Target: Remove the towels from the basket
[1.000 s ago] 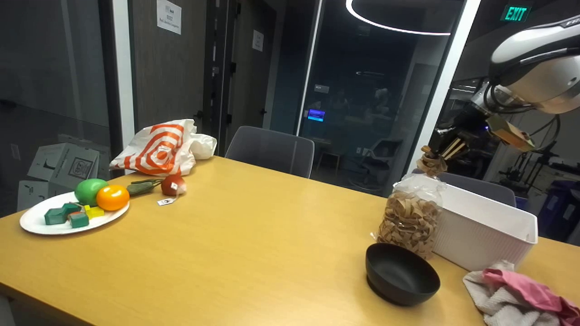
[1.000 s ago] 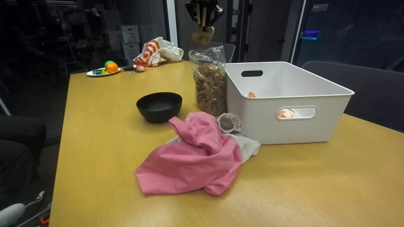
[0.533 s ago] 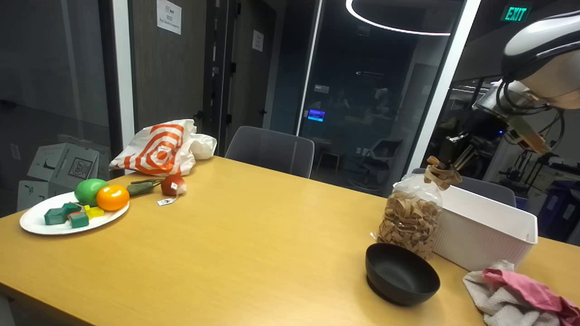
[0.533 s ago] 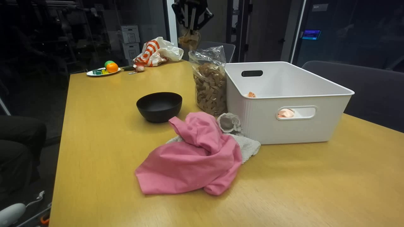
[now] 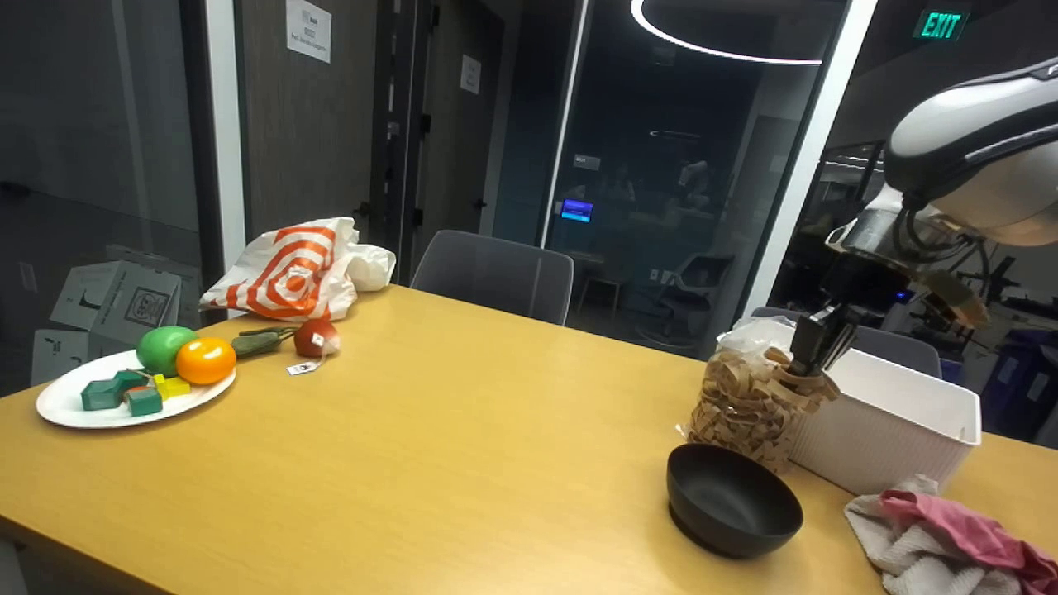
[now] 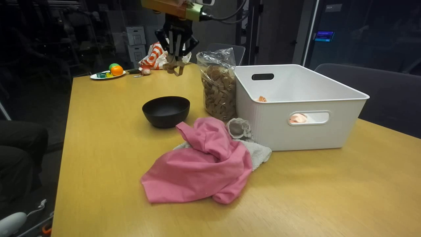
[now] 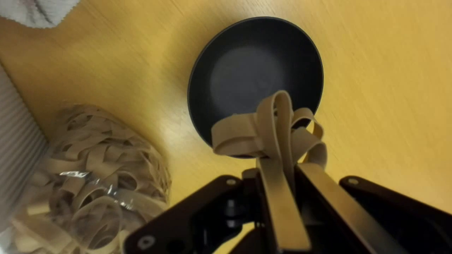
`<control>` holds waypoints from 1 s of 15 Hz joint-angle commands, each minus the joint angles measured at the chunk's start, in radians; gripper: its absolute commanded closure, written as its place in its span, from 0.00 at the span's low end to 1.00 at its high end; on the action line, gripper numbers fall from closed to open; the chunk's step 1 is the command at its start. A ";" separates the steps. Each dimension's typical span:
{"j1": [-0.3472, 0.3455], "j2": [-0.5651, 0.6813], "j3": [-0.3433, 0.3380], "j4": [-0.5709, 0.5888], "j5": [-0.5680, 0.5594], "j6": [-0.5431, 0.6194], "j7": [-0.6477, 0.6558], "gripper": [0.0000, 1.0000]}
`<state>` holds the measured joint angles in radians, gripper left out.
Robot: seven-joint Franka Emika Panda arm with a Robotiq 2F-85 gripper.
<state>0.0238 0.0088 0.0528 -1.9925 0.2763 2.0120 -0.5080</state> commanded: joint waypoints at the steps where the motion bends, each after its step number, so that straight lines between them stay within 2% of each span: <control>1: 0.022 -0.021 0.011 -0.110 -0.002 0.126 -0.039 0.94; 4: 0.033 -0.010 0.016 -0.166 -0.009 0.232 -0.047 0.93; 6: 0.035 -0.008 0.017 -0.185 0.001 0.248 -0.053 0.92; 7: 0.036 -0.008 0.016 -0.190 0.003 0.248 -0.048 0.66; 9: 0.035 -0.010 0.015 -0.194 0.006 0.244 -0.049 0.60; 15: 0.034 -0.011 0.014 -0.177 0.006 0.240 -0.047 0.14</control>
<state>0.0576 0.0173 0.0650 -2.1694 0.2775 2.2336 -0.5448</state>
